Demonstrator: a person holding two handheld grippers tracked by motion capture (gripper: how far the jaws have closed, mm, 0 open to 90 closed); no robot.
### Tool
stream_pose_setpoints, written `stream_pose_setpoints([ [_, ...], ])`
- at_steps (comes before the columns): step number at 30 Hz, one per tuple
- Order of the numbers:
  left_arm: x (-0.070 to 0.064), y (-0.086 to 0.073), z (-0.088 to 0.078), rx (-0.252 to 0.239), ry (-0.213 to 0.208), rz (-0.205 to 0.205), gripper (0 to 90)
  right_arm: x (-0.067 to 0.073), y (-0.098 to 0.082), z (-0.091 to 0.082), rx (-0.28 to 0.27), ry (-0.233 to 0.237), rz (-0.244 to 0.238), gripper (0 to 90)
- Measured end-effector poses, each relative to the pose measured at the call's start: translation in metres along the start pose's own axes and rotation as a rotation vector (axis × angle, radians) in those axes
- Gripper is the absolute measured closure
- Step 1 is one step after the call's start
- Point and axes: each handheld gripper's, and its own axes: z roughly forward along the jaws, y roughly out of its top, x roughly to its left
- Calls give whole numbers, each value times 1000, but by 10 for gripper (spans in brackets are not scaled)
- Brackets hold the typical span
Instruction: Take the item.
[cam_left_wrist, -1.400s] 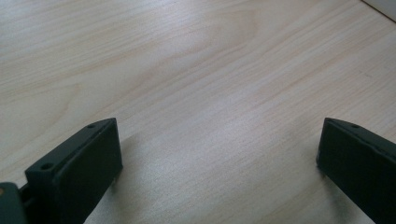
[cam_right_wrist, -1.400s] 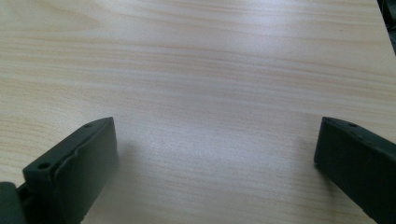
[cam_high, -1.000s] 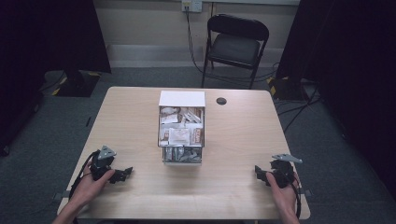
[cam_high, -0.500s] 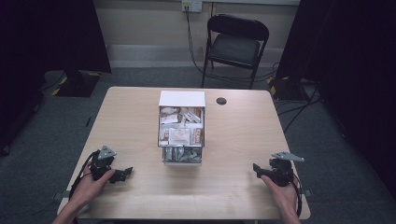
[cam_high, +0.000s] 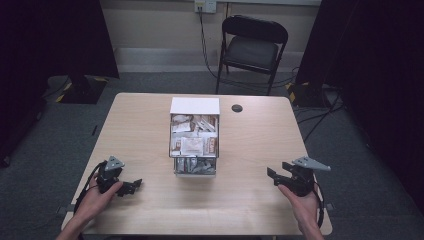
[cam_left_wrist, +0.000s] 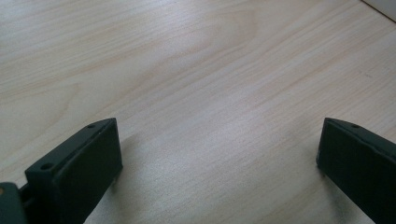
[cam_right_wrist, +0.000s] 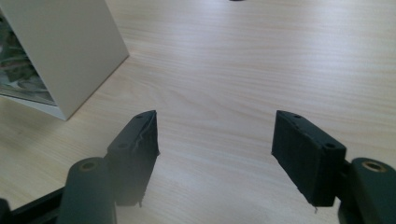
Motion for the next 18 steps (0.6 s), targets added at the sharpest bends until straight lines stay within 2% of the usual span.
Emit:
stream_pose_setpoints([
  [7,0,0,0,0,0,0,0,15,17,-7,-36,47,-56,347],
  [13,0,0,0,0,0,0,0,29,30,-9,-48,84,-64,392],
  [18,0,0,0,0,0,0,0,44,45,-9,-60,138,-87,414],
])
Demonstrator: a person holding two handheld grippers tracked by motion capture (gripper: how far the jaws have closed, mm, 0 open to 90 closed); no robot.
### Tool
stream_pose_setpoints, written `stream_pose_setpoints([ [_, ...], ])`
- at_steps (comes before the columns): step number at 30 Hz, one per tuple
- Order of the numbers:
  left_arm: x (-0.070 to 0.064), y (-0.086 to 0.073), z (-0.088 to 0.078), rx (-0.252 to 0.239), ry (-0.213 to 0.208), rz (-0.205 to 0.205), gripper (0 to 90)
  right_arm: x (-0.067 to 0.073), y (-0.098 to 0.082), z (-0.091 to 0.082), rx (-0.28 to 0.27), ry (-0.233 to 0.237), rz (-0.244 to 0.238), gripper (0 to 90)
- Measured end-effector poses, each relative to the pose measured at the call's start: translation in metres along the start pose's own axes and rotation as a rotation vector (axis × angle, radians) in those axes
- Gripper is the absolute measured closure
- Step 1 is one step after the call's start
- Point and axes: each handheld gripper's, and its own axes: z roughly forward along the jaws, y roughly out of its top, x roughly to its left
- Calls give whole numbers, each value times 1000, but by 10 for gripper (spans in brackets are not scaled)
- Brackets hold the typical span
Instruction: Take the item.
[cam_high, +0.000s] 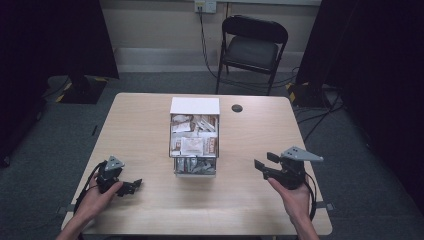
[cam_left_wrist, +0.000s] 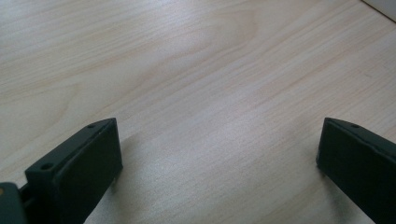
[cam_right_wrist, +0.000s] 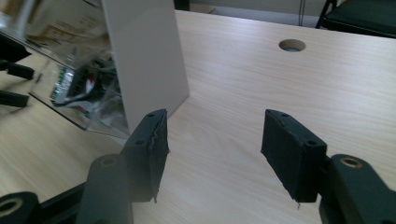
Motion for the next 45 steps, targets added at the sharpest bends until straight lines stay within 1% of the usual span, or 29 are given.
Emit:
stream_pose_setpoints([
  [4,0,0,0,0,1,-1,0,10,12,2,-9,46,-8,419],
  [9,0,0,0,0,1,-2,0,23,29,0,-27,79,-41,428],
  [11,0,0,0,0,1,-1,0,28,36,-2,-45,92,-50,442],
  [14,0,0,0,0,1,-1,0,34,46,-6,-65,111,-52,459],
  [15,0,0,0,0,1,-1,0,34,46,-6,-65,111,-52,459],
  [16,0,0,0,0,0,0,0,38,53,-8,-79,129,-52,460],
  [18,0,0,0,0,0,0,0,42,60,-10,-99,151,-46,460],
  [19,0,0,0,0,0,0,0,42,60,-10,-99,151,-46,460],
  [20,0,0,0,0,1,-1,0,46,67,-12,-110,165,-50,460],
  [23,0,0,0,0,1,-2,0,50,72,-13,-118,176,-52,463],
  [24,0,0,0,0,1,-2,0,54,79,-14,-130,194,-57,467],
  [26,0,0,0,0,0,0,0,57,83,-14,-136,208,-64,473],
  [28,0,0,0,0,1,-1,0,62,89,-12,-139,223,-70,483],
  [31,0,0,0,0,1,-1,0,70,95,-8,-135,236,-94,488],
  [32,0,0,0,0,0,0,0,73,97,-6,-132,252,-96,498],
  [33,0,0,0,0,0,0,0,73,97,-6,-132,252,-96,498],
  [34,0,0,0,0,1,-1,0,78,101,-3,-128,265,-107,506],
  [38,0,0,0,0,0,0,0,85,106,3,-127,304,-118,540],
  [42,0,0,0,0,1,-1,0,92,109,14,-104,340,-130,565],
  [45,0,0,0,0,1,-2,0,95,110,23,-87,355,-140,601],
])
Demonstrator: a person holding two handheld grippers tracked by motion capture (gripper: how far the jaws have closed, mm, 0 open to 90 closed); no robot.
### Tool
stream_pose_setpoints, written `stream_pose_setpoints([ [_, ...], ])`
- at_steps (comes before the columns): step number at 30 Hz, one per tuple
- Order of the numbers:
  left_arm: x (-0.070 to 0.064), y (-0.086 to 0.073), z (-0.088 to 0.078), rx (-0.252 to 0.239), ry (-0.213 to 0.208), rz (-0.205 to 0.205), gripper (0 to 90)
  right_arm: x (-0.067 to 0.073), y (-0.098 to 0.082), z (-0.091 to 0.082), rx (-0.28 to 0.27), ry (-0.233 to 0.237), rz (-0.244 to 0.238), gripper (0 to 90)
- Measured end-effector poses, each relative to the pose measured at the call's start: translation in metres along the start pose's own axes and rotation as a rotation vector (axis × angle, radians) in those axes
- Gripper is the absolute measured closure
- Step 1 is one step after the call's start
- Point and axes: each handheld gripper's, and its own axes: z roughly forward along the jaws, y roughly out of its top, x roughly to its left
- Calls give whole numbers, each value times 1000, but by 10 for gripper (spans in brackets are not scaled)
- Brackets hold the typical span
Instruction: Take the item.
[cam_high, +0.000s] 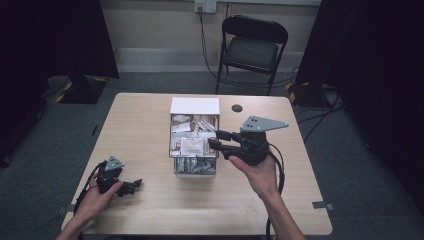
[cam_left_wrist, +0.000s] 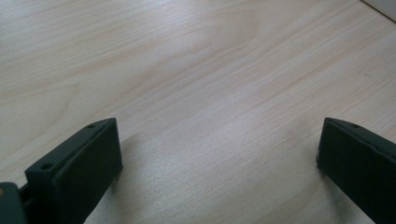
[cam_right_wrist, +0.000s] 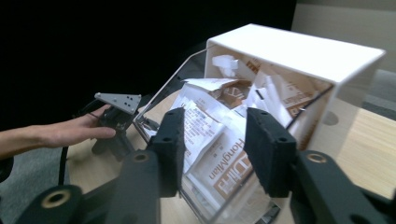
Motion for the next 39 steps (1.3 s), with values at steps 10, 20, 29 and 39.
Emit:
stream_pose_setpoints([
  [10,0,0,0,0,0,1,0,-3,-1,27,45,35,-6,668],
  [20,0,0,0,0,0,0,0,-5,0,38,71,12,-6,660],
  [29,0,0,0,0,0,0,0,-6,0,43,104,-2,4,684],
  [39,0,0,0,0,0,0,0,-7,-2,47,117,9,18,765],
])
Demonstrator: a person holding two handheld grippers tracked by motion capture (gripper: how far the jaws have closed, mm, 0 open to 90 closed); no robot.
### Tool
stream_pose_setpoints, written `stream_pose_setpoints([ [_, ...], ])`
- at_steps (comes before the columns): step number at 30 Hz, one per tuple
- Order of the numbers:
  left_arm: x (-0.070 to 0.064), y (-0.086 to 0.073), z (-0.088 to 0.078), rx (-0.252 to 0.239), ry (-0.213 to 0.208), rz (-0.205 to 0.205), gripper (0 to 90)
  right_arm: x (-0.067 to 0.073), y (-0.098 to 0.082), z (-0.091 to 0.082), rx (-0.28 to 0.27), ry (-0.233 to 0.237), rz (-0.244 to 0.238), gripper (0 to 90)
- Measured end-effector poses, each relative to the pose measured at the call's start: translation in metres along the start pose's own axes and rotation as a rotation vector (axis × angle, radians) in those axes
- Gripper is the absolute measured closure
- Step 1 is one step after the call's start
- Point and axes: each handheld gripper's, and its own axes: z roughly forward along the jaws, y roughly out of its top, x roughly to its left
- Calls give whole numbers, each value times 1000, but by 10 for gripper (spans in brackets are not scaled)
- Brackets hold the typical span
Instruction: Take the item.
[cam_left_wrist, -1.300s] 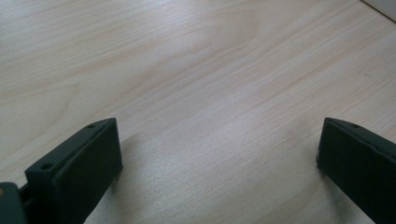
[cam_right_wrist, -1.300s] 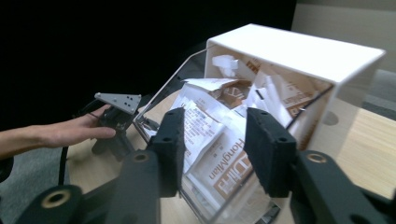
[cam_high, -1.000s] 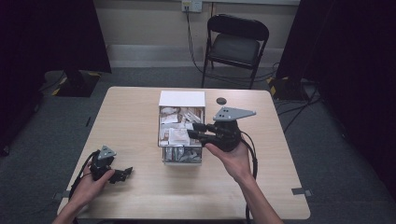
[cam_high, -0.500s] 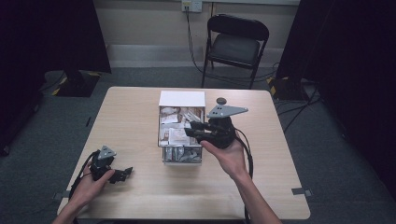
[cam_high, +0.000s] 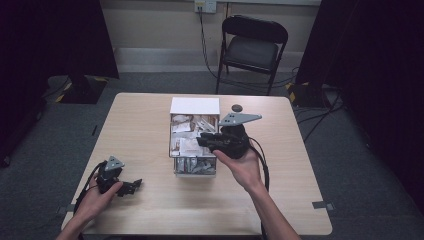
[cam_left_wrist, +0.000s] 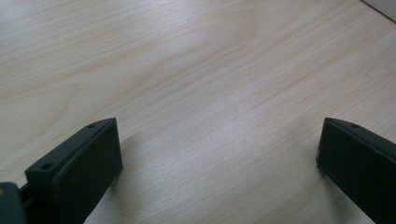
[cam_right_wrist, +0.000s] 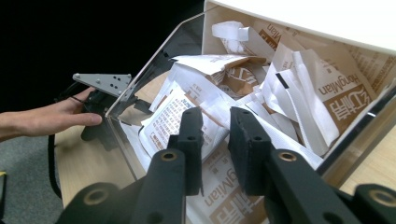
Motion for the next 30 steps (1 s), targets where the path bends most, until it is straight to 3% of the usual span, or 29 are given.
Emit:
stream_pose_setpoints([
  [12,0,0,0,0,0,0,0,-2,-1,-4,-48,54,35,889],
  [18,0,0,0,0,0,0,0,-3,-1,-6,-73,80,52,900],
  [30,0,0,0,0,0,0,0,-3,1,-12,-116,85,49,900],
])
